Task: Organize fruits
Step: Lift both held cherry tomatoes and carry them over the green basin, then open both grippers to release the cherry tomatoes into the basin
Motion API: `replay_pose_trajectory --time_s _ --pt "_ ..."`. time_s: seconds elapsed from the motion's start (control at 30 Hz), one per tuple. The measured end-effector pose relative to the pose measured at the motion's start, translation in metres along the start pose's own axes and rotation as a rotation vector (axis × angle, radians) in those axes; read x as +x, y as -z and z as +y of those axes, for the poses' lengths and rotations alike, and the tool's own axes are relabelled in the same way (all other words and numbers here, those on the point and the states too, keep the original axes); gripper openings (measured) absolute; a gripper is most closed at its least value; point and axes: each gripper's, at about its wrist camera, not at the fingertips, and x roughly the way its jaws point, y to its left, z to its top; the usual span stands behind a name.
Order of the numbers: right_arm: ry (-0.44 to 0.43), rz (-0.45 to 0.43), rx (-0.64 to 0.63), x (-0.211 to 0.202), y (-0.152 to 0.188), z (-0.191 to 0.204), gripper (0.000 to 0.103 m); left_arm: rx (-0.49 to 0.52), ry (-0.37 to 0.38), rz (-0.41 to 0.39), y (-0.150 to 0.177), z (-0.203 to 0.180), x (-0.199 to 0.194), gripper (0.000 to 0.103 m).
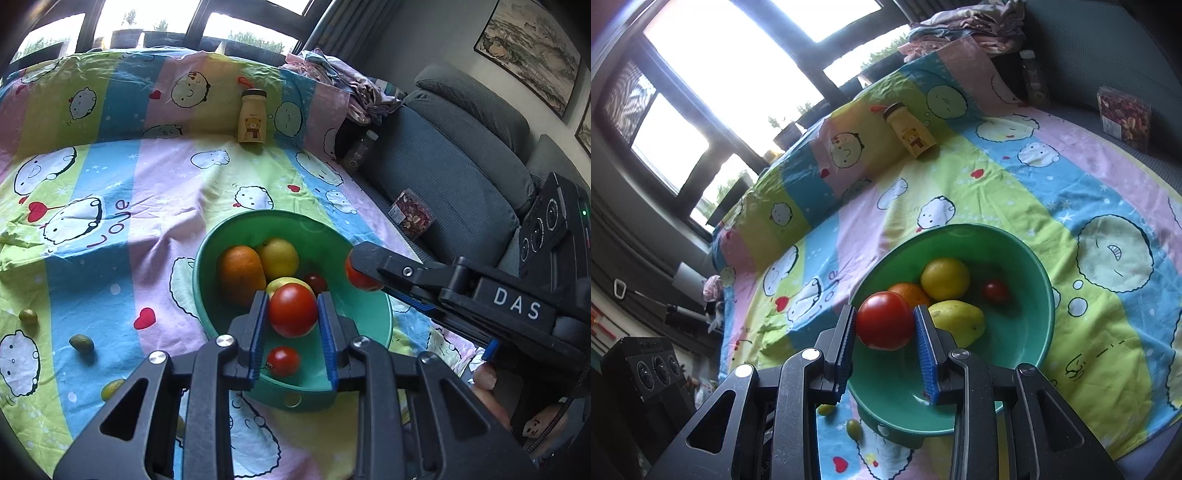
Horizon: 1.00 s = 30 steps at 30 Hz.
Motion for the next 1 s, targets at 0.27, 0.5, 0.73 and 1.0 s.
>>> replay_pose_trajectory --time_s 0.27,0.5,0.73,1.0 --pt "0.047 0.032 0.043 0.01 -0.003 -0.017 0.034 0.012 0.006 0.052 0.003 -0.006 0.024 0.026" --pt "0.069 0.072 0.055 0.023 -0.002 -0.024 0.034 0.01 0.008 0.093 0.008 -0.006 0.042 0.026" --pt "0.092 0.104 0.051 0.033 -0.001 -0.024 0.034 0.009 0.013 0.115 0.01 -0.004 0.05 0.026" --pt "0.126 0.122 0.04 0.039 0.001 -0.024 0.034 0.003 0.013 0.127 0.013 -0.002 0.055 0.026"
